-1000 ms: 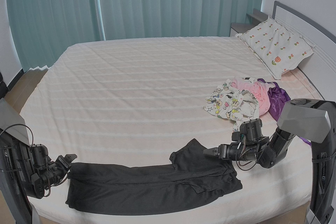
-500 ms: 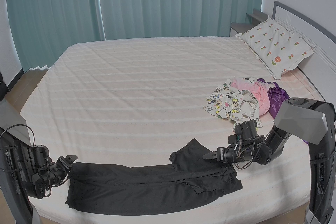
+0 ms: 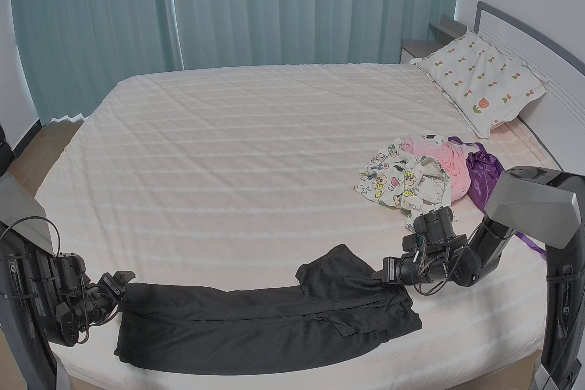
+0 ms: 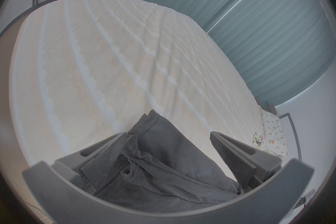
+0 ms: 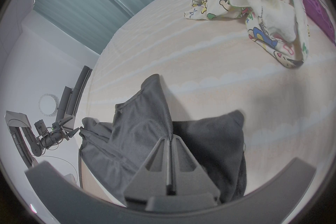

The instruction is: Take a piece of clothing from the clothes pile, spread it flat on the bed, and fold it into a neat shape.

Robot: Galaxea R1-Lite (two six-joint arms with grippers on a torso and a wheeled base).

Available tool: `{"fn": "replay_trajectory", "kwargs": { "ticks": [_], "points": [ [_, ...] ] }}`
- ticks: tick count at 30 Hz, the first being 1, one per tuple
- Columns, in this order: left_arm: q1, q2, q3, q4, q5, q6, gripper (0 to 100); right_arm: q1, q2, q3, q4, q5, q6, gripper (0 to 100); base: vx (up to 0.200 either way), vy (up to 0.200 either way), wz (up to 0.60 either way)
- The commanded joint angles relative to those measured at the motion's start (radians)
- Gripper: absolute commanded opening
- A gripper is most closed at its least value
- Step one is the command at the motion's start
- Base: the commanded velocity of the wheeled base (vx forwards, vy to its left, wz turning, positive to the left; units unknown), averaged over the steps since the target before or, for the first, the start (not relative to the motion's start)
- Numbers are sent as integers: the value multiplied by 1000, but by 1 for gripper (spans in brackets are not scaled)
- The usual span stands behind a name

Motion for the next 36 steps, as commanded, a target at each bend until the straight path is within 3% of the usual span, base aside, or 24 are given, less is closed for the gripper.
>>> {"fn": "replay_trajectory", "kwargs": {
  "ticks": [1, 22, 33, 34, 36],
  "points": [
    [0, 8, 6, -18, 0, 1, 100, -7, -96, 71, -3, 4, 8, 0, 0, 0, 0],
    [-4, 34, 22, -18, 0, 7, 100, -15, -237, 331, -3, 9, 8, 0, 0, 0, 0],
    [-4, 34, 34, -18, 3, 10, 100, -4, -208, 354, 0, 3, 2, 0, 0, 0, 0],
    [-4, 34, 35, -18, 3, 10, 100, -3, -206, 359, 0, 0, 4, 100, 0, 0, 0],
    [-4, 34, 35, -18, 6, 11, 100, -3, -212, 361, -3, -3, 5, 100, 0, 0, 0]
  ]
}}
